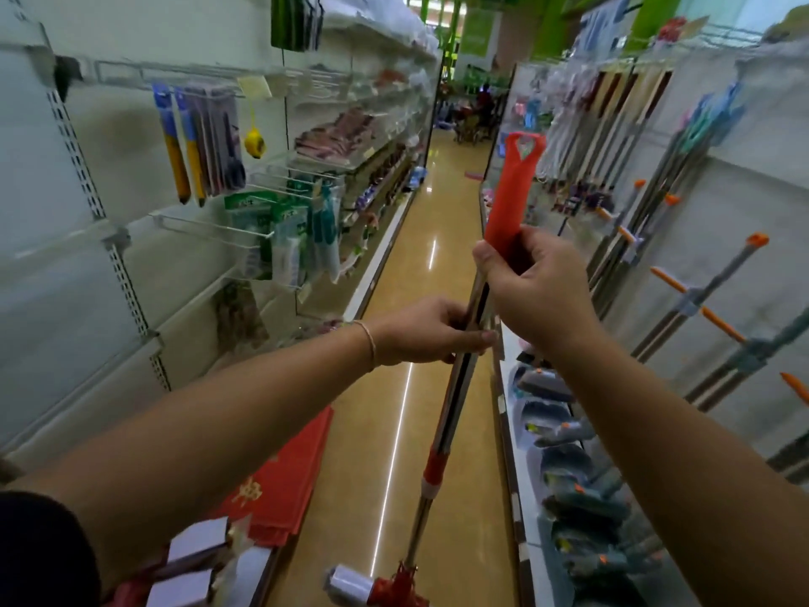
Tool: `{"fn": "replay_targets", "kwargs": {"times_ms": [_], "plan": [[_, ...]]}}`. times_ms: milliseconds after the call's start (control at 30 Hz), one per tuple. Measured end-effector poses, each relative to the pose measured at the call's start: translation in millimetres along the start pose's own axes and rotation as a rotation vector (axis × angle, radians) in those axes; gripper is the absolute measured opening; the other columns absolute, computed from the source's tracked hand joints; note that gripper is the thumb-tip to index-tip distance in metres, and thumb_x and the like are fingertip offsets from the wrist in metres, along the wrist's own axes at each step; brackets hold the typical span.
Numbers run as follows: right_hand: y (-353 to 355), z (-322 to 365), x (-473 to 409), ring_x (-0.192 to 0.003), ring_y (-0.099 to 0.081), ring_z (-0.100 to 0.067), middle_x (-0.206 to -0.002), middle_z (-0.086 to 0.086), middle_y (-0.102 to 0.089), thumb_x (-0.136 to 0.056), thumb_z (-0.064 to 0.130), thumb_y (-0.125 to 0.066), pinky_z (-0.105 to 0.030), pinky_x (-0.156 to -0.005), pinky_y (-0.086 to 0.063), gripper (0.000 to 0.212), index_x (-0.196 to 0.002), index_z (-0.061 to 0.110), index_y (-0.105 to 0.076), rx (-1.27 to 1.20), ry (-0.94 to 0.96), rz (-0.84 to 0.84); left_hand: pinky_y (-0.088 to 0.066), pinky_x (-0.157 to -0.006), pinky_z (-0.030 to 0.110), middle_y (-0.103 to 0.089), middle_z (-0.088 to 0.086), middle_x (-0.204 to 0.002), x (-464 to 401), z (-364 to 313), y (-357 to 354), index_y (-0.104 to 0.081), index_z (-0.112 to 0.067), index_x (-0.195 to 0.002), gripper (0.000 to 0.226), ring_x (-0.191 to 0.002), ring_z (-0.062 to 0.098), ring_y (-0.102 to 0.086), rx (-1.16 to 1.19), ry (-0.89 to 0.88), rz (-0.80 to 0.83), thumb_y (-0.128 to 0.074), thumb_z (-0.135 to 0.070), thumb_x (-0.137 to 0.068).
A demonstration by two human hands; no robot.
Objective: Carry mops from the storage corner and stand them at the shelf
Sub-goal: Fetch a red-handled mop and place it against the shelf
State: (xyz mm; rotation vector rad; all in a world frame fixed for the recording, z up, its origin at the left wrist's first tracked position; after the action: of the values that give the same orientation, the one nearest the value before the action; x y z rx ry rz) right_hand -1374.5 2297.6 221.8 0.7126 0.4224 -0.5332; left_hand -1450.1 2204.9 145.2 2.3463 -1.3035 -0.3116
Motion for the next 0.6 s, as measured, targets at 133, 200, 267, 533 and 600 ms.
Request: {"fn": "replay_targets", "kwargs": {"times_ms": [133,200,267,533,600], "plan": [[-22.3,6.2,-52.5,-0.086,-0.066,-0.02,-0.091,-0.002,-0.067,-0.096,0.033,-0.062,-0.04,-0.078,-0.058,0.018,-0.111,0.022,-0.06,-0.041,0.048,-0.02,-0.054,-0.095,0.045,-0.069,0.012,-0.109,-23.6,0.4,49.1,-0.065,-0.009,-0.109,0.033,-0.105,0.026,-0.066,0.032,-0.019,-0.038,-0.06,-0.037,-0.093],[-34.9,9.9,-75.4,-0.085,-0.066,-0.018,-0.091,-0.001,-0.066,-0.096,0.033,-0.062,-0.035,-0.077,-0.058,0.017,-0.11,0.023,-0.059,-0.057,0.077,-0.013,-0.054,-0.094,0.046,-0.069,0.012,-0.108,-31.1,3.9,72.9,-0.064,-0.006,-0.111,0.036,-0.104,0.025,-0.066,0.034,-0.02,-0.072,-0.06,-0.037,-0.093],[-49.1,12.8,-96.5,-0.08,-0.066,-0.019,-0.088,-0.003,-0.066,-0.096,0.034,-0.062,-0.041,-0.073,-0.058,0.017,-0.107,0.022,-0.061,-0.086,0.108,0.001,-0.054,-0.094,0.047,-0.07,0.009,-0.106,-37.3,9.2,97.0,-0.064,-0.007,-0.11,0.037,-0.102,0.024,-0.067,0.007,-0.008,-0.108,-0.061,-0.038,-0.091],[-121.0,15.1,-170.9,-0.065,-0.064,-0.017,-0.077,-0.003,-0.067,-0.093,0.035,-0.066,-0.037,-0.062,-0.058,0.016,-0.1,0.02,-0.067,-0.227,0.234,0.131,-0.056,-0.092,0.044,-0.074,0.005,-0.101,-48.5,38.9,181.2,-0.069,-0.008,-0.103,0.029,-0.096,0.018,-0.07,-0.073,0.134,-0.248,-0.065,-0.033,-0.091],[-137.8,15.7,-189.1,-0.066,-0.064,-0.015,-0.079,-0.004,-0.068,-0.093,0.035,-0.066,-0.029,-0.06,-0.057,0.012,-0.097,0.024,-0.065,-0.256,0.271,0.181,-0.056,-0.092,0.043,-0.074,0.004,-0.101,-49.8,46.0,198.6,-0.07,-0.009,-0.103,0.028,-0.095,0.018,-0.071,-0.083,0.171,-0.303,-0.064,-0.034,-0.091]]}}
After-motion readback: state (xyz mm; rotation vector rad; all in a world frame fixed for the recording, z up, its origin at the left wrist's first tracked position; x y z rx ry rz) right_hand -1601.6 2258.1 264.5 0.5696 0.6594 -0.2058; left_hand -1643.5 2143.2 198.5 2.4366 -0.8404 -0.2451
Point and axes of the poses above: each hand's wrist, its own x-axis away from the middle knuckle, its own y-axis out of the back of the hand, z = x × y, the point moved 4 cm from there along -x, towards the middle knuckle
